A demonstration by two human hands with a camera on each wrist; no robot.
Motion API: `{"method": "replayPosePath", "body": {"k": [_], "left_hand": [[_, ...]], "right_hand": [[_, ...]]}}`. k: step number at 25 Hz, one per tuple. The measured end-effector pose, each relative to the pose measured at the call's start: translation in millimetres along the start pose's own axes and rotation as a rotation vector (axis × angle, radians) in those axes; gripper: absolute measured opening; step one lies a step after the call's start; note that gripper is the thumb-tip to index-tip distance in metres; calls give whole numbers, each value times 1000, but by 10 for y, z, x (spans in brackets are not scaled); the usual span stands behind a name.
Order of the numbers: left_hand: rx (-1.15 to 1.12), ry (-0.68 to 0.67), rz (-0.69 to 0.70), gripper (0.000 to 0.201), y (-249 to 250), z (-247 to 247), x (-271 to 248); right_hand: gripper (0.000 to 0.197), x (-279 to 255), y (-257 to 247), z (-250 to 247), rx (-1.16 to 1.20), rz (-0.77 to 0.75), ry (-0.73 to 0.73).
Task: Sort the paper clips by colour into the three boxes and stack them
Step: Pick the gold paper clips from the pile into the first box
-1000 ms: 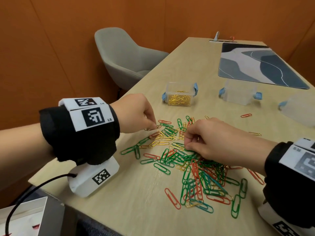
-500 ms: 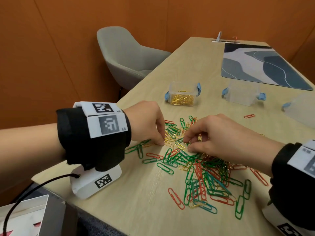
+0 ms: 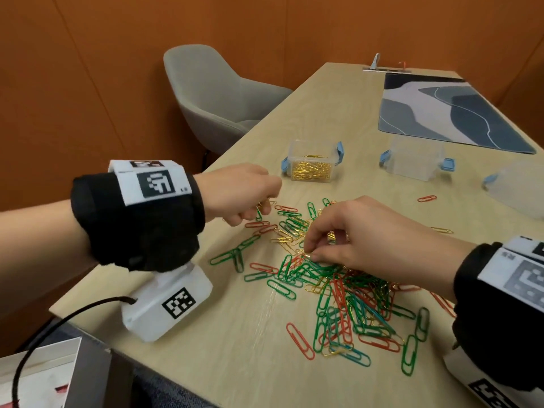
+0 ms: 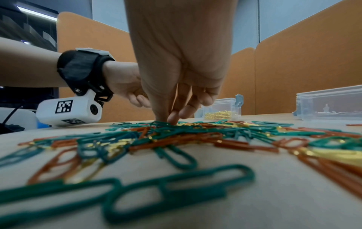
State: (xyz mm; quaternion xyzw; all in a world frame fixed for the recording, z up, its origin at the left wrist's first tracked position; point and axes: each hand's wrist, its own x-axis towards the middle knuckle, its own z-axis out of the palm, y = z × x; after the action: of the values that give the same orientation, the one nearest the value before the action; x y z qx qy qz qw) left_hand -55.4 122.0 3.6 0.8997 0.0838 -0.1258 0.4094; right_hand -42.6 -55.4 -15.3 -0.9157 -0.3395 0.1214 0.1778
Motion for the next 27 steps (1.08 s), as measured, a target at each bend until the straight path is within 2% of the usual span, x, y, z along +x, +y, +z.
{"method": "replayPosePath", "body": {"k": [3,6,8,13,18,20,21,24,27], "left_hand": [[-326,-122,-50,15,-8,-37,33],[-505,-206,-91,17,-56,-50,63],[-542,-234,-157,16,-82,-40,82],[-519,-263,-243,21,-106,-16,121],[-511,-298,-252,17,-118,-28,104],[-386,-245,-241,14,-110,-18,101],[-240,-198,-190,16,-104,-10,102],[297,-125,80,6,-46,14,52],[522,-136,264,20,-2,58,29]], "right_hand": [[8,26,-21,17,-40,-8,-17],[11,39,-18,36,-54,-6,-38],[6,37,-19,28,-54,-13,-27],[25,64,-52,22,-90,-90,-3],[18,84,-35,34,-81,-11,9],[20,73,-23,30,-94,13,14],[22,69,-24,26,-92,18,19],[28,70,-37,13,-69,22,34],[25,81,-29,28,-69,28,22]]}}
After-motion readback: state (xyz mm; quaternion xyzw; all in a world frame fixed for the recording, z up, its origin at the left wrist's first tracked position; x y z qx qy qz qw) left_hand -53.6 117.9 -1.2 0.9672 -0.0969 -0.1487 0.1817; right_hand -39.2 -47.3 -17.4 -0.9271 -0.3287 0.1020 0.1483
